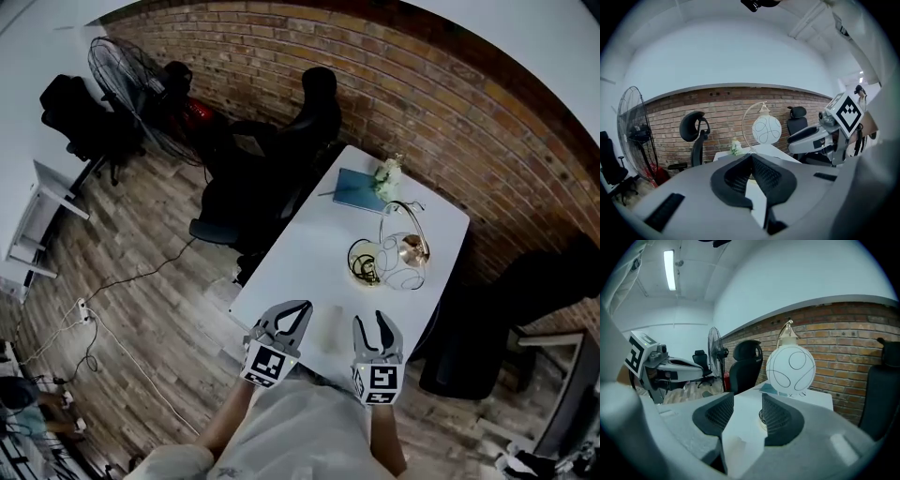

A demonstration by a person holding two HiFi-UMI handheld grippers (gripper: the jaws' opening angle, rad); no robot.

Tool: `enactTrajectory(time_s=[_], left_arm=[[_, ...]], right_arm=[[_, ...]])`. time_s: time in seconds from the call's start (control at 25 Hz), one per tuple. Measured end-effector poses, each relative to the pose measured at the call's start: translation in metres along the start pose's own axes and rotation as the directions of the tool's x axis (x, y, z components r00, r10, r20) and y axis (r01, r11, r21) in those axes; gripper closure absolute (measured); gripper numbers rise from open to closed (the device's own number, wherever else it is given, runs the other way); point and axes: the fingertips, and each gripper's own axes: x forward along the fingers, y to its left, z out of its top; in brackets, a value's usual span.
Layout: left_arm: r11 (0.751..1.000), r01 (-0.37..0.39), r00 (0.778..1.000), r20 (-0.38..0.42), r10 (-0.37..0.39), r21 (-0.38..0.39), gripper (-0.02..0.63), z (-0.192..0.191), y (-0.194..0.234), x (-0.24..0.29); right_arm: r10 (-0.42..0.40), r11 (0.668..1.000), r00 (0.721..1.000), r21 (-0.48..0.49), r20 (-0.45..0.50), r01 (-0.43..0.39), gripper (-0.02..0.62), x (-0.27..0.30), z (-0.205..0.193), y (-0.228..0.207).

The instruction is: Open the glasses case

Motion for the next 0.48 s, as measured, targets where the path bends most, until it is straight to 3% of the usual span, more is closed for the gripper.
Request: enactTrajectory(time_s=[0.48], left_arm=[[0.980,0.200,0.980,-0.025,-0.199,0.004,0.600,-0.040,0.008,0.029]], right_arm=[[-0.141,0.988,0.985,0.046,-0.103,0.146,0.403,0.005,-0.045,0.013]])
